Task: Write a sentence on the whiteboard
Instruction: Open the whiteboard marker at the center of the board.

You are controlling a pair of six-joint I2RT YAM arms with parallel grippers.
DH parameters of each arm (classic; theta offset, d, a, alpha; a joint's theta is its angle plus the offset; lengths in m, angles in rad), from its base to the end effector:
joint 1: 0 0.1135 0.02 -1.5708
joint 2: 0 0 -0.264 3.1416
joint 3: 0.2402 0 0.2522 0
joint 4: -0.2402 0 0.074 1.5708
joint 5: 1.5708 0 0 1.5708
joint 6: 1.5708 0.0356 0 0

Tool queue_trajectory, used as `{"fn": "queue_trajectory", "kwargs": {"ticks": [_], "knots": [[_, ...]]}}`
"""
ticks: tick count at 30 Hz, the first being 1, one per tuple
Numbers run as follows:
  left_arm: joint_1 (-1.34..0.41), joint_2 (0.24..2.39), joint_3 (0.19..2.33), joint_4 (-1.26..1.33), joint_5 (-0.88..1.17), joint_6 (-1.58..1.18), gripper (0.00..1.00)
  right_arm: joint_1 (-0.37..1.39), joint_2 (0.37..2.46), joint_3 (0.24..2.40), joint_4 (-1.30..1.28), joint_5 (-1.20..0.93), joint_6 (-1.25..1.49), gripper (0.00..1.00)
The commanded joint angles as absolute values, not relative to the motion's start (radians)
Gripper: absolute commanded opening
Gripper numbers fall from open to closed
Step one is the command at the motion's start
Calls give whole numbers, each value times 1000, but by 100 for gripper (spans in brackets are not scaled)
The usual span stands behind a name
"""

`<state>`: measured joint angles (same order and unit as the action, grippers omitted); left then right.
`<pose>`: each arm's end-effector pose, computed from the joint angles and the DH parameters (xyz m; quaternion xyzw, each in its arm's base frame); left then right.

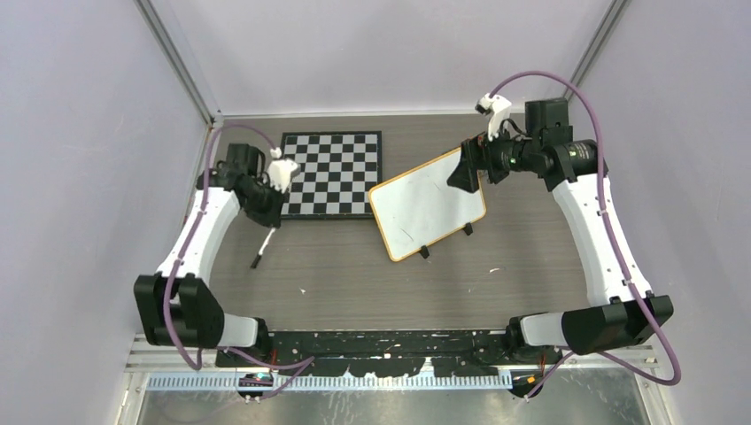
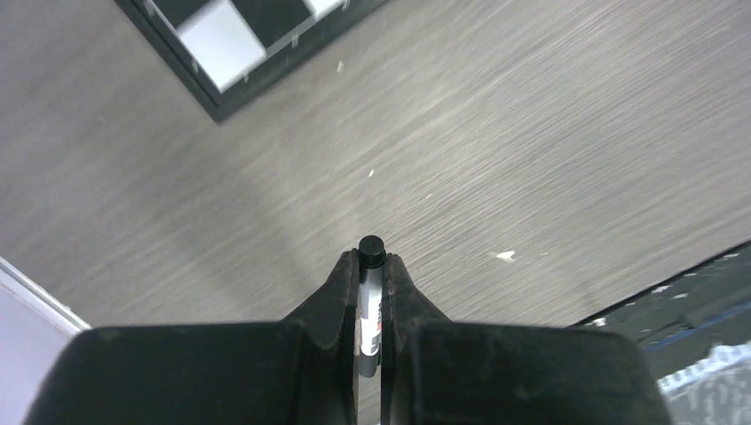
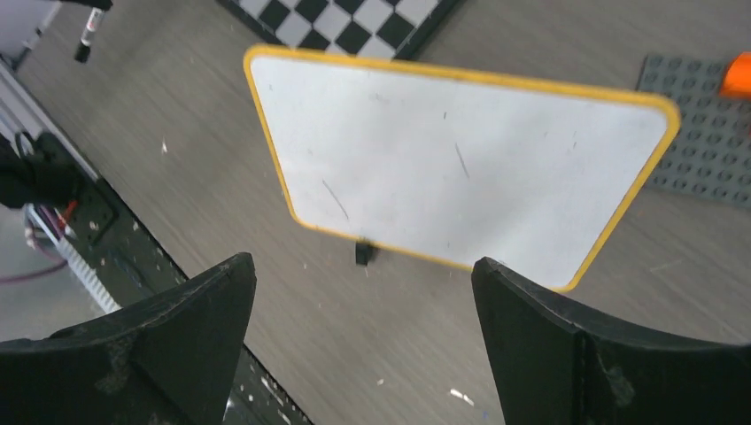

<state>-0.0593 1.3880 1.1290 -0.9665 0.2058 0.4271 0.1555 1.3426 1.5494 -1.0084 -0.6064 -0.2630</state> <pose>0.2601 -0.0227 0.2659 0.2531 0.9468 -0.0682 0.1865 0.2532 0.0602 0.4055 -0.2933 0.8421 0.2571 0.3724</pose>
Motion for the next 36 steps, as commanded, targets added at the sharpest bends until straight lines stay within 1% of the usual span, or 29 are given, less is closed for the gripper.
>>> {"fn": "queue_trajectory", "kwargs": {"ticks": [1, 2, 5, 6, 10, 14, 15, 18, 20, 22, 28, 32, 36], "knots": [[-77, 1321, 1313, -1136, 419, 353, 0, 156, 1343, 1617, -815, -667, -81, 96], [-81, 1320, 1358, -1157, 457, 332, 0, 161, 1365, 1633, -809, -700, -59, 95], [-108, 1317, 1478, -1188, 561, 271, 0, 221, 1434, 1684, -814, -701, 61, 88], [-119, 1316, 1516, -1187, 586, 249, 0, 252, 1442, 1690, -813, -696, 81, 88], [-171, 1313, 1640, -1155, 689, 145, 0, 374, 1438, 1658, -723, -683, 196, 88], [-232, 1329, 1712, -1096, 756, 39, 0, 421, 1468, 1639, -608, -734, 410, 90], [-256, 1334, 1720, -1089, 762, 22, 0, 434, 1471, 1630, -580, -757, 433, 90], [-330, 1349, 1727, -1041, 760, -38, 0, 478, 1488, 1605, -496, -855, 482, 84], [-358, 1351, 1718, -993, 773, -78, 0, 509, 1500, 1588, -445, -895, 507, 83], [-379, 1347, 1700, -939, 787, -121, 0, 546, 1501, 1584, -432, -878, 507, 82], [-396, 1358, 1675, -829, 852, -234, 0, 619, 1521, 1587, -459, -812, 459, 73], [-396, 1375, 1673, -806, 879, -274, 0, 662, 1538, 1589, -458, -816, 443, 65], [-396, 1382, 1663, -789, 894, -292, 0, 685, 1553, 1602, -463, -816, 433, 51]]}}
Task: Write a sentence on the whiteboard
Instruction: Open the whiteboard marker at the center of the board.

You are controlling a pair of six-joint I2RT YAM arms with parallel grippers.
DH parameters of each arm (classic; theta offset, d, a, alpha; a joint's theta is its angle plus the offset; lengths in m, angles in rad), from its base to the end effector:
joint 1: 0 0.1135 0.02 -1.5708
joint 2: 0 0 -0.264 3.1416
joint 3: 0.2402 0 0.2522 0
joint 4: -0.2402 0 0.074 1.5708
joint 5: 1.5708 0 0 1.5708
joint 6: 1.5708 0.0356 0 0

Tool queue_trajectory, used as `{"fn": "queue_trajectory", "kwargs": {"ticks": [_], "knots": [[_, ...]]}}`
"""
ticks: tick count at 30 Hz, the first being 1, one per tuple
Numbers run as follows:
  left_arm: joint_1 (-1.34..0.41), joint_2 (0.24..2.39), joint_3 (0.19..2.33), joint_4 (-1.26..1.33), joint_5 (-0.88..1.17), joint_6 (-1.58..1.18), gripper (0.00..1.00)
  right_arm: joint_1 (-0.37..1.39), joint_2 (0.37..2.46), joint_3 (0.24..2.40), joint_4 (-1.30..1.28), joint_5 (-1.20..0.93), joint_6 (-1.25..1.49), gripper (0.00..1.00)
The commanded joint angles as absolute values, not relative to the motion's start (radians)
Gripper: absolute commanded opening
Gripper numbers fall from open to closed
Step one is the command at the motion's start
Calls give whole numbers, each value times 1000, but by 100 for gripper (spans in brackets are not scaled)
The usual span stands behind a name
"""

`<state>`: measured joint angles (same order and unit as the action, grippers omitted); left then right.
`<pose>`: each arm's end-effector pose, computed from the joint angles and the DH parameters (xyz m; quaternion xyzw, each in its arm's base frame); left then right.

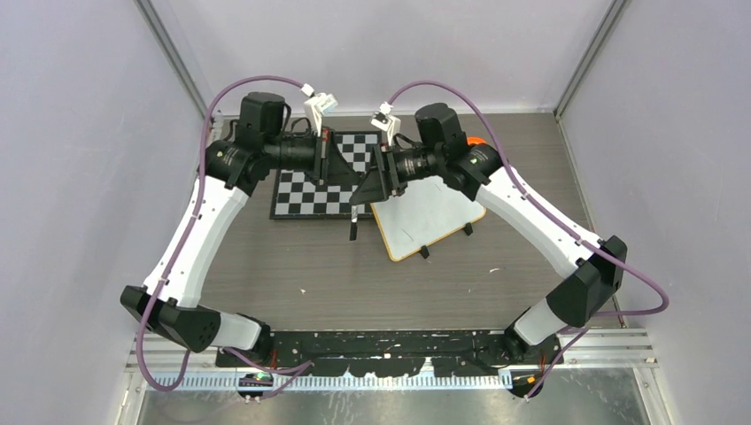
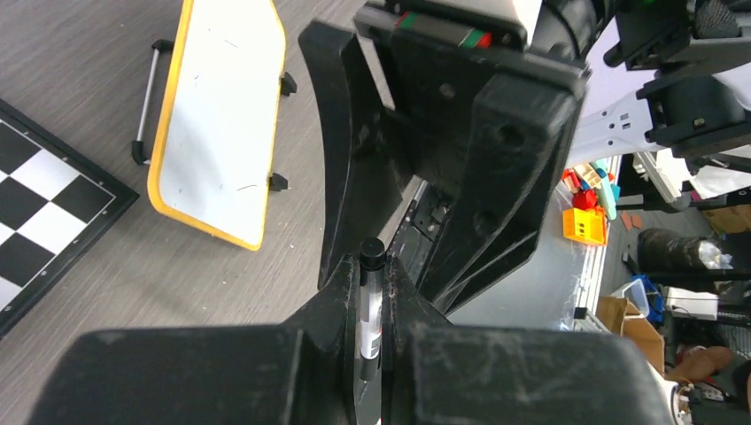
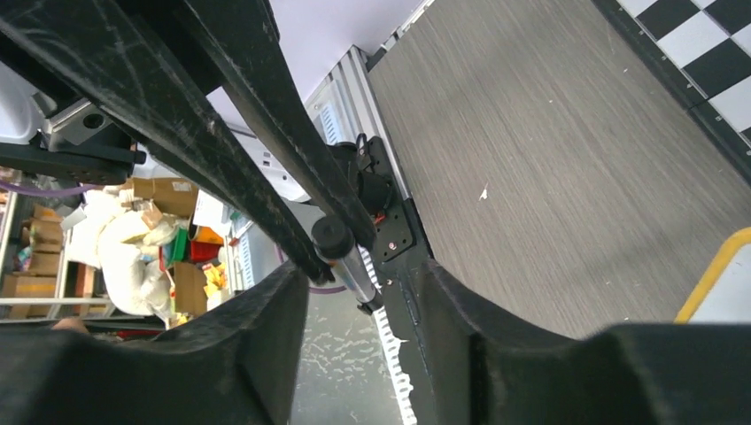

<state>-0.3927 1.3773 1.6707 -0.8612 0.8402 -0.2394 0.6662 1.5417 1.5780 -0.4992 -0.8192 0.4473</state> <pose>0.2382 -0.1274 0.4483 0.2568 0.7833 -0.4763 0.3060 0.2535 0.2324 0.4023 -0.2934 0.7526 0.5425 0.2307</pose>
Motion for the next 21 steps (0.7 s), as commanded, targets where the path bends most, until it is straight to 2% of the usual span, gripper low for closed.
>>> {"fn": "queue_trajectory", "kwargs": {"ticks": [1, 10, 12, 14, 16, 18, 19, 21], "knots": [[-396, 1382, 1662, -786, 894, -294, 0, 686, 1556, 1604, -465, -817, 434, 47], [-396, 1368, 1660, -776, 887, -311, 0, 686, 1556, 1594, -432, -833, 472, 7], [-391, 1366, 1658, -778, 883, -312, 3, 686, 1553, 1592, -431, -834, 474, 2], [-373, 1365, 1660, -777, 886, -316, 30, 682, 1545, 1591, -432, -835, 473, 0], [-341, 1356, 1665, -772, 887, -323, 61, 662, 1534, 1595, -431, -835, 475, 0], [-304, 1337, 1658, -740, 885, -330, 84, 621, 1525, 1602, -418, -833, 488, 0], [-288, 1327, 1648, -718, 887, -332, 90, 598, 1519, 1603, -400, -835, 504, 0], [-270, 1315, 1624, -691, 893, -336, 94, 556, 1510, 1607, -355, -837, 547, 0]]}}
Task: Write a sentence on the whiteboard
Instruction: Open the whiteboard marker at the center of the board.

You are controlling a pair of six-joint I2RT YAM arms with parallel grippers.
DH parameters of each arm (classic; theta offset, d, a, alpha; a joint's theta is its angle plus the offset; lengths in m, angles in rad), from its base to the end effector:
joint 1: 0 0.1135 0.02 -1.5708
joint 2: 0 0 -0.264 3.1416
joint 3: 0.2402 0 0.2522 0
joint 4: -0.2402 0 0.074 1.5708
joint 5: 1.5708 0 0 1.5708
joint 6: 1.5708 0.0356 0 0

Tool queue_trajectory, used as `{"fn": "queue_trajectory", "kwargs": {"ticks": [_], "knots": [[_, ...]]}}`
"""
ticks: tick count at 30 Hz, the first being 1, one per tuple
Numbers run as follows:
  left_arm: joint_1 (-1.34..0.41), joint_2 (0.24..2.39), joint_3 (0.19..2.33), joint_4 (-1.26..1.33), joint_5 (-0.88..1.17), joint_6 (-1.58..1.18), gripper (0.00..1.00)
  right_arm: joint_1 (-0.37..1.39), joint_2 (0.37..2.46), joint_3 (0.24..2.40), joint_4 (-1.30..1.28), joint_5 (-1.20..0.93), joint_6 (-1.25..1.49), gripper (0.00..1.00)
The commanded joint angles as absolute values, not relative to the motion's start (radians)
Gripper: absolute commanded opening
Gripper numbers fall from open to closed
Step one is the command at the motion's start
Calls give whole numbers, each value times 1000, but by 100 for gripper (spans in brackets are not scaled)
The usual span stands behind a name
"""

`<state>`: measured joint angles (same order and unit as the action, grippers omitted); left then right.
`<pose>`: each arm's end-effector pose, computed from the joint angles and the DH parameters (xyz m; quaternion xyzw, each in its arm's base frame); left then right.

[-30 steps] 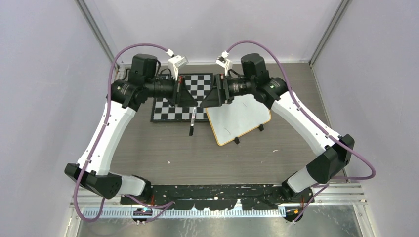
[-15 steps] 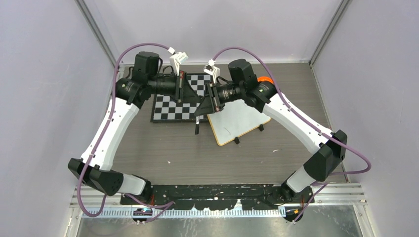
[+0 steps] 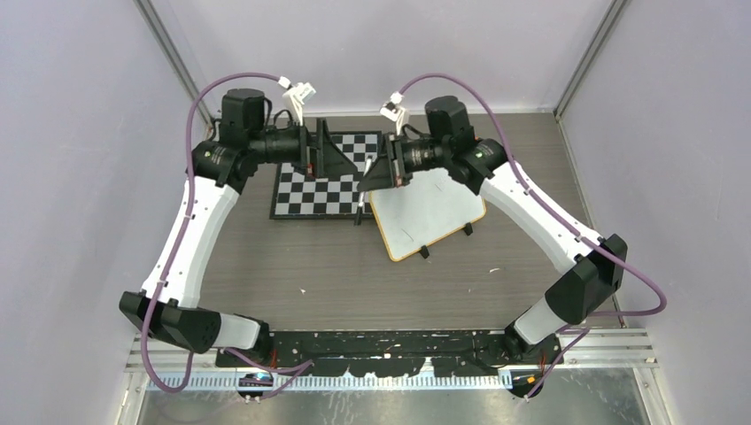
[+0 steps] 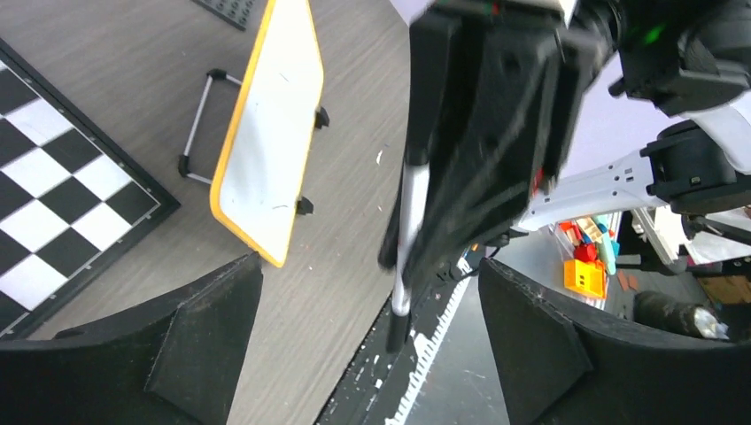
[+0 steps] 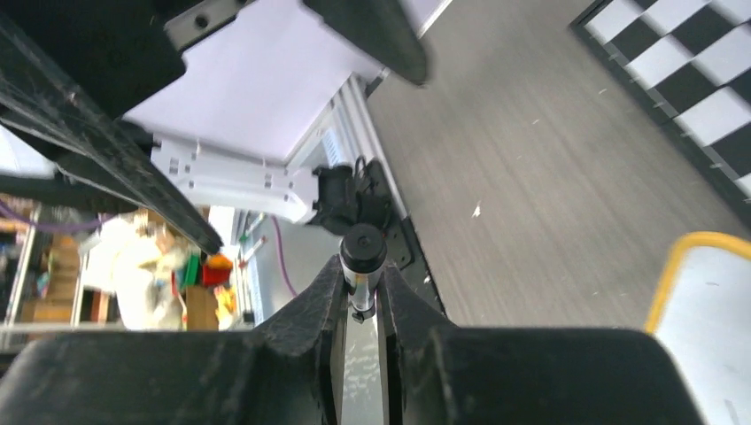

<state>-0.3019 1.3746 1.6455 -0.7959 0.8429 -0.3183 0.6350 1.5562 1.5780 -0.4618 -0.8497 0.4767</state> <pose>0.2528 -0.1066 0.4468 0.1978 0.7922 -0.4766 0.3258 0.2643 0.2279 0.4013 -0.2810 0.7494 0.5532 0.2310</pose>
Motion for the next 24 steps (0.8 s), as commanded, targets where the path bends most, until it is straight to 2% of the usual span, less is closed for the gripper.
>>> {"fn": "queue_trajectory", "kwargs": {"ticks": [1, 7, 11, 13, 19, 21, 24], "knots": [[-269, 1315, 1611, -683, 900, -340, 94, 539, 1508, 1611, -336, -834, 570, 0], [-310, 1314, 1470, -483, 1004, -470, 91, 488, 1509, 1588, -137, -820, 806, 0], [-347, 1349, 1448, -428, 1073, -539, 83, 485, 1504, 1536, 62, -876, 956, 0], [-363, 1355, 1424, -366, 1115, -598, 75, 485, 1500, 1521, 100, -886, 980, 0], [-377, 1331, 1322, -109, 1180, -797, 43, 485, 1495, 1492, 163, -904, 1019, 0], [-377, 1327, 1313, -91, 1184, -809, 29, 485, 1495, 1489, 170, -912, 1021, 0], [-376, 1327, 1341, -183, 1173, -722, 2, 481, 1491, 1483, 172, -928, 1020, 0]]}}
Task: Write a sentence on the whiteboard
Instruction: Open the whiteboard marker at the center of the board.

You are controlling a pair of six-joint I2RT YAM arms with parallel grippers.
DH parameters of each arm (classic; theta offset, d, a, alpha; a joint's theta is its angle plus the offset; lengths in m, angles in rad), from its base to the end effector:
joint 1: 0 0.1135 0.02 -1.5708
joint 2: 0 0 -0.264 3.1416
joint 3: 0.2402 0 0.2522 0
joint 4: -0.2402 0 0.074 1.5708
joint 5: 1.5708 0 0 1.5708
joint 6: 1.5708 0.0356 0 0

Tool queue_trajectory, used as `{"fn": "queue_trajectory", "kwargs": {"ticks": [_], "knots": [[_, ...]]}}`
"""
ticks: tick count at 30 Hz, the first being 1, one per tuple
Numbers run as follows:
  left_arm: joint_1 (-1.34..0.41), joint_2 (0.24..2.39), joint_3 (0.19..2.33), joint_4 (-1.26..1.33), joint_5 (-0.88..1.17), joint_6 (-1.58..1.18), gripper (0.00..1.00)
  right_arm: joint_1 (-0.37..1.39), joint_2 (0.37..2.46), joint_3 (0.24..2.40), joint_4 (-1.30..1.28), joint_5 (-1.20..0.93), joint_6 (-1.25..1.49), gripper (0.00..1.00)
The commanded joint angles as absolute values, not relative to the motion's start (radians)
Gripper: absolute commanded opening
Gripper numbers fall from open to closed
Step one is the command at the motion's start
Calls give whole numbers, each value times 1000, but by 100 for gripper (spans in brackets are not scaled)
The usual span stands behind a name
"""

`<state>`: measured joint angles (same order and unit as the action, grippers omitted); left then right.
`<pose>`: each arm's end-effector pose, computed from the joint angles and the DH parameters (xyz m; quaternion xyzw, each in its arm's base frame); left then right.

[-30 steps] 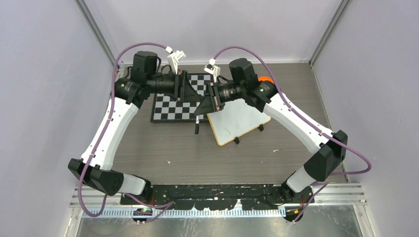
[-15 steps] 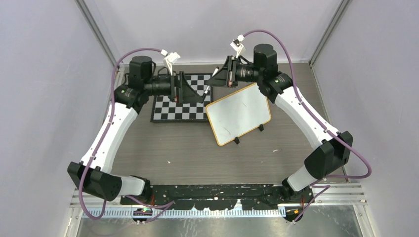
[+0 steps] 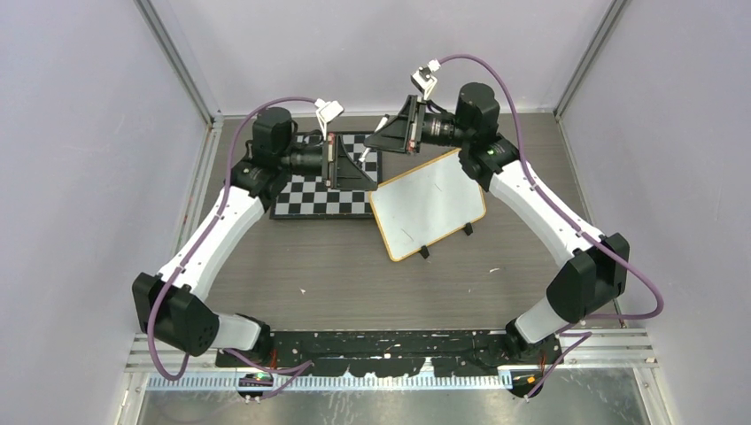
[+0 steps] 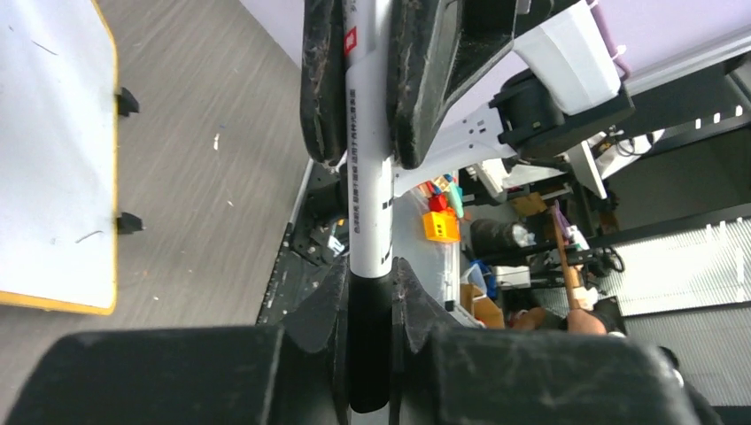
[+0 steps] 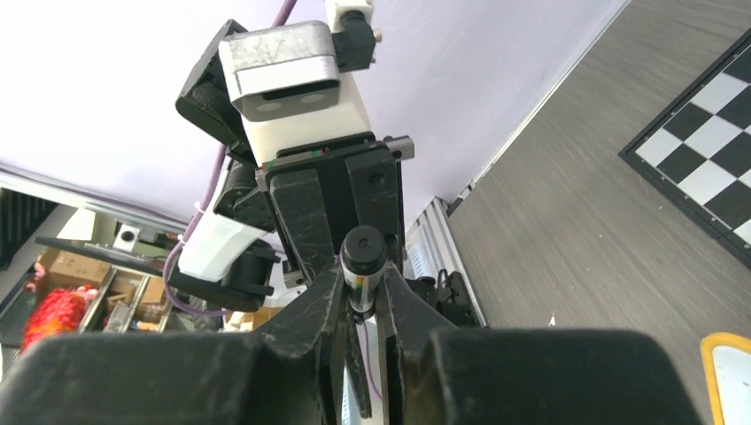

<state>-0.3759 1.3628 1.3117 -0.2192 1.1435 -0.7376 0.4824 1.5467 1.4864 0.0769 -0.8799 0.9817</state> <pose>0.2660 -0.1398 0.3955 0.2018 0.7173 -0.6347 0.2046 0.3048 0.1906 0.4242 -0.1375 0.6898 0.6533 0.2802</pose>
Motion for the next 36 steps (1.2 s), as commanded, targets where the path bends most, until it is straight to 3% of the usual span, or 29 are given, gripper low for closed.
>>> {"fn": "queue_trajectory", "kwargs": {"ticks": [1, 3, 7, 13, 16, 22, 29, 36], "knots": [[-376, 1330, 1358, -253, 1165, -666, 0, 476, 1489, 1479, 171, -933, 1017, 1], [-376, 1330, 1385, -360, 1153, -574, 0, 466, 1482, 1473, 156, -947, 1002, 8], [-376, 1320, 1418, -559, 1138, -392, 0, 436, 1455, 1472, 35, -985, 907, 37], [-394, 1332, 1499, -942, 1094, 9, 0, 381, 1419, 1509, -280, -1097, 642, 59], [-462, 1345, 1504, -1116, 1019, 214, 0, 380, 1442, 1614, -687, -1117, 306, 66], [-570, 1388, 1532, -1218, 948, 295, 0, 414, 1458, 1668, -881, -1125, 151, 66], [-580, 1405, 1555, -1190, 959, 266, 0, 521, 1453, 1680, -1062, -1061, -40, 61], [-589, 1423, 1561, -1189, 987, 266, 0, 567, 1428, 1647, -979, -1012, -2, 57]]}}
